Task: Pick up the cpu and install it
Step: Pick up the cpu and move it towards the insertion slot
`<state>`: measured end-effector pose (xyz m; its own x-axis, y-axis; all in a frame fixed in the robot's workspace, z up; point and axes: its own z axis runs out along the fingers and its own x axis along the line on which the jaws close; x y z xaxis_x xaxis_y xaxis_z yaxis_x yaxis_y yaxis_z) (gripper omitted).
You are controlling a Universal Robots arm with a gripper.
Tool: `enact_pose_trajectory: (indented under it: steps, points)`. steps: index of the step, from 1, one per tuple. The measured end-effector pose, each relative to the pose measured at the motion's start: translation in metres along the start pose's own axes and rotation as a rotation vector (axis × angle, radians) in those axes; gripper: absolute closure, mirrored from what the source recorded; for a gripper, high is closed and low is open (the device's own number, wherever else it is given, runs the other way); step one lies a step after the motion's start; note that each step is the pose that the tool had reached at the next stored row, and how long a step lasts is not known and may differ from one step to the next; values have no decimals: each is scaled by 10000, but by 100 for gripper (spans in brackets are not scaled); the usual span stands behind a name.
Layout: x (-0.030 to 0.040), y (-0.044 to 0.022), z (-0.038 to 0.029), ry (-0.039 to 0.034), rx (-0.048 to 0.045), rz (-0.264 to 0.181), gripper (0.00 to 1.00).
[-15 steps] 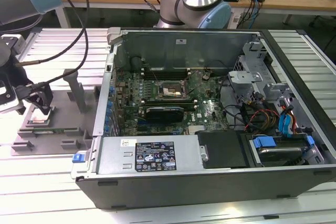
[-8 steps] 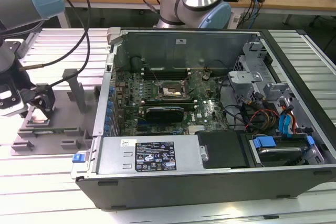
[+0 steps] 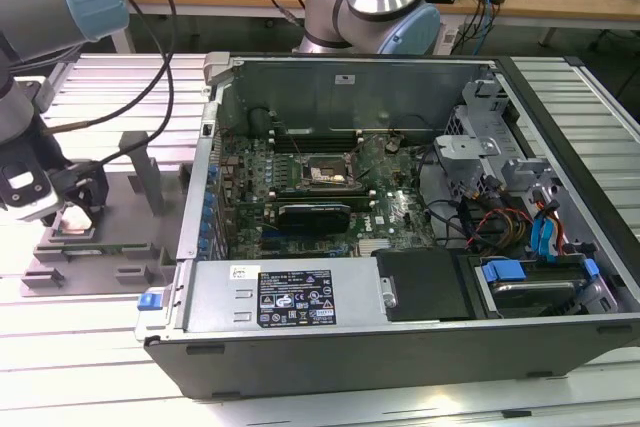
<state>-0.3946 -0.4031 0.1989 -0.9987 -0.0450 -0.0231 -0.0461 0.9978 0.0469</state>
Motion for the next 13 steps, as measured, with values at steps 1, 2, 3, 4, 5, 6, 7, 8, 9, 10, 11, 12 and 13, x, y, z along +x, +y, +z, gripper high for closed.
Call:
enact_pose_trajectory:
  steps: [1, 2, 3, 4, 5, 6, 7, 8, 9, 10, 11, 12, 13]
  points:
    - [-5, 2, 6, 1, -1, -30, 34]
    - [-9, 5, 10, 1, -2, -35, 34]
    - [-12, 6, 14, 0, -2, -37, 34]
    - [-14, 12, 22, 2, -1, -41, 34]
    - [-13, 13, 28, 5, 0, -47, 34]
    - [-14, 14, 41, 0, -3, -57, 34]
    - [-13, 16, 47, 2, -2, -60, 34]
    - [-13, 19, 52, 3, -2, -63, 34]
    - [-13, 22, 67, 2, -2, -69, 34]
    - [-13, 25, 84, 3, -2, -73, 34]
    - [-13, 25, 85, 5, -1, -76, 34]
    - [-12, 25, 86, 6, 0, -78, 34]
    - [-13, 26, 87, 7, 2, -79, 34]
